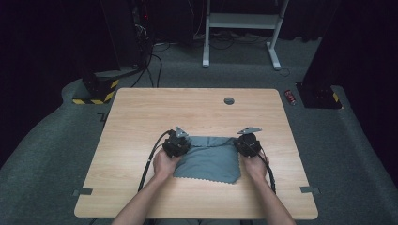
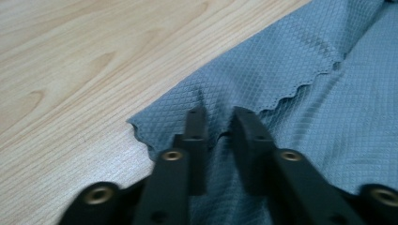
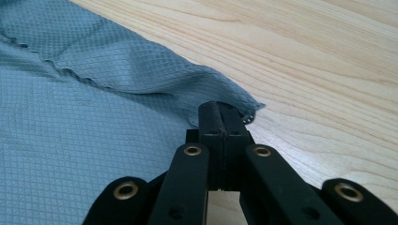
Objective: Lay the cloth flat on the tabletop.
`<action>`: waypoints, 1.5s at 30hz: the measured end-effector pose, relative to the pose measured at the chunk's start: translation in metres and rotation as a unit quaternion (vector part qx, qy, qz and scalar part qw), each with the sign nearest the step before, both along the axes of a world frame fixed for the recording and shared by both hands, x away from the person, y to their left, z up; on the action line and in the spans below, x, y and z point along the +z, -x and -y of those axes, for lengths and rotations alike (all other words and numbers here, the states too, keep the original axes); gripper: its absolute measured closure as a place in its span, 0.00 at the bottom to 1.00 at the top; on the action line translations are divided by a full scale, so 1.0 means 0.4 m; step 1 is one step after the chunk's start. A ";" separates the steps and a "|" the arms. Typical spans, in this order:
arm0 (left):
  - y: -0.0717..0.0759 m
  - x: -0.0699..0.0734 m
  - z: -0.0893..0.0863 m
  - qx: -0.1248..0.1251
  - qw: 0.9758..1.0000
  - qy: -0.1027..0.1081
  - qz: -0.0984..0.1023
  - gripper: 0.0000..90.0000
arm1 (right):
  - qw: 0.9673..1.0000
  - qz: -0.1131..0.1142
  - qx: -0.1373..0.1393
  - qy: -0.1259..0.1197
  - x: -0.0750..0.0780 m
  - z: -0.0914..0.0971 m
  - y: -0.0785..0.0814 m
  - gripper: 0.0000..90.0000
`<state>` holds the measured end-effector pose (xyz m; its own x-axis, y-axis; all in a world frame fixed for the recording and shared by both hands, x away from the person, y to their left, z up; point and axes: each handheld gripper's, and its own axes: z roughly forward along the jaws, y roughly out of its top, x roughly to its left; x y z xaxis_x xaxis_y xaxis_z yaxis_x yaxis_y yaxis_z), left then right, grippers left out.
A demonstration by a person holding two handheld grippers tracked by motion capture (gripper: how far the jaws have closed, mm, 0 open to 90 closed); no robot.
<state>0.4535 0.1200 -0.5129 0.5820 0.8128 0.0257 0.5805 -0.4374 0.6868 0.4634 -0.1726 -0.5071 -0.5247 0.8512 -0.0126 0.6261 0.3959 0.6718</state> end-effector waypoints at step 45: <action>0.162 -0.004 -0.013 -0.052 0.999 0.005 0.000 0.71 | 0.997 -0.002 -0.073 0.040 0.055 0.001 -0.155 0.98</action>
<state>0.3888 0.1253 -0.5144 0.6630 0.7484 0.0176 0.5324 -0.4878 0.6918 0.5256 -0.1729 -0.4851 -0.3957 0.9149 -0.0804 0.6841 0.3520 0.6388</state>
